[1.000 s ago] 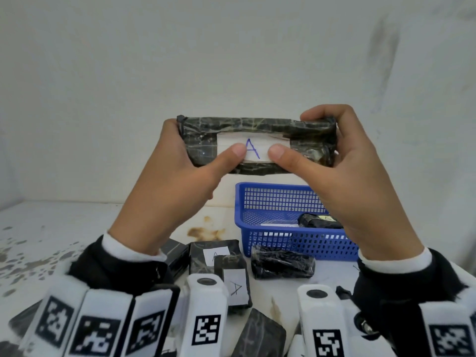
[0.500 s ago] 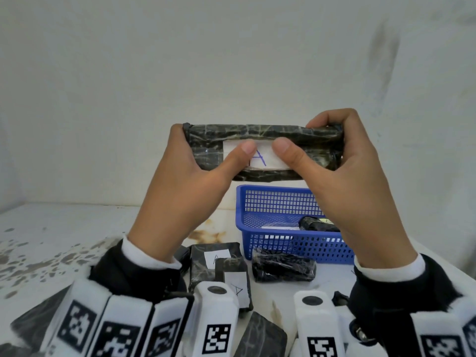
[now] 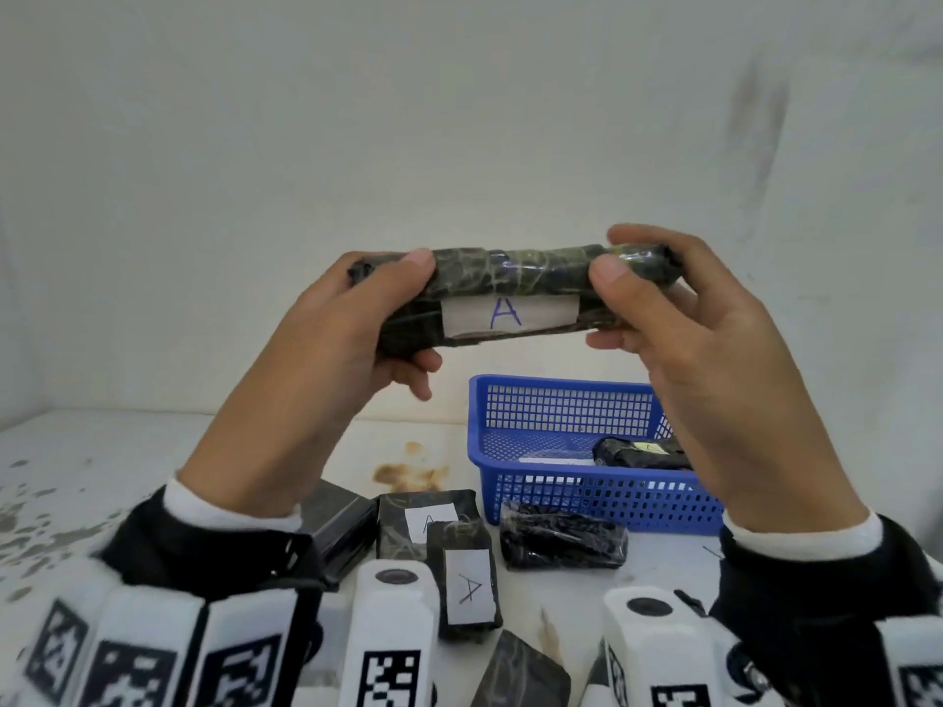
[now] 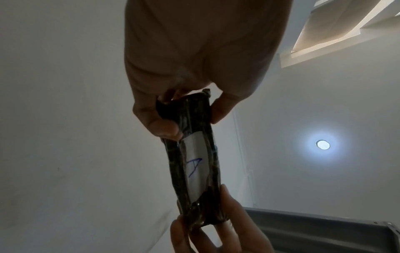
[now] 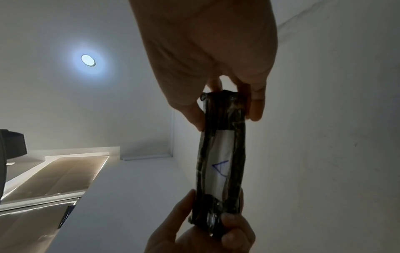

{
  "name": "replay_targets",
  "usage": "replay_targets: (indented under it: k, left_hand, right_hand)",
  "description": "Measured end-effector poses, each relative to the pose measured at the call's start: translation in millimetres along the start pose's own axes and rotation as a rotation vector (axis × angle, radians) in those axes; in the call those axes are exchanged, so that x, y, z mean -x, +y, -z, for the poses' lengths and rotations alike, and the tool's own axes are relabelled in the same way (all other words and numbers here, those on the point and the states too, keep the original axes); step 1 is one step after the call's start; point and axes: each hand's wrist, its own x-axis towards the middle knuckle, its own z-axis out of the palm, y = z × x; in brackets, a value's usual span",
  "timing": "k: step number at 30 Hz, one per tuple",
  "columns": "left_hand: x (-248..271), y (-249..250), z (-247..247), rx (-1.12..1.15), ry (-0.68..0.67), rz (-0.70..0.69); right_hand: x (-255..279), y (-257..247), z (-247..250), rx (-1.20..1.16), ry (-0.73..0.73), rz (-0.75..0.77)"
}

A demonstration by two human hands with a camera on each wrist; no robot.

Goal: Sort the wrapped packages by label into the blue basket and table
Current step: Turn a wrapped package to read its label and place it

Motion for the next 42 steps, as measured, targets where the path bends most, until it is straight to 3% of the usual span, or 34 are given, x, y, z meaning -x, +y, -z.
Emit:
replay_targets:
  k: [10,31,42]
  left_hand:
    - [-3.0,-4.5,5.3,0.041,-0.064,-0.041]
    - [0.5,-7.5,3.5,-0.191,0.045,-0.079]
    - [4.3,-6.9,-4.2,-0.138,0.008,-0.072]
  right_hand:
    - [0.8,-0.3,3.3,0.043,-0.041,0.03]
    - [9.5,-6.0,-10.7,0.201,-0.033,0.029]
    - [11.3,-10.7,-13.7,0.206,-0.006,0.027]
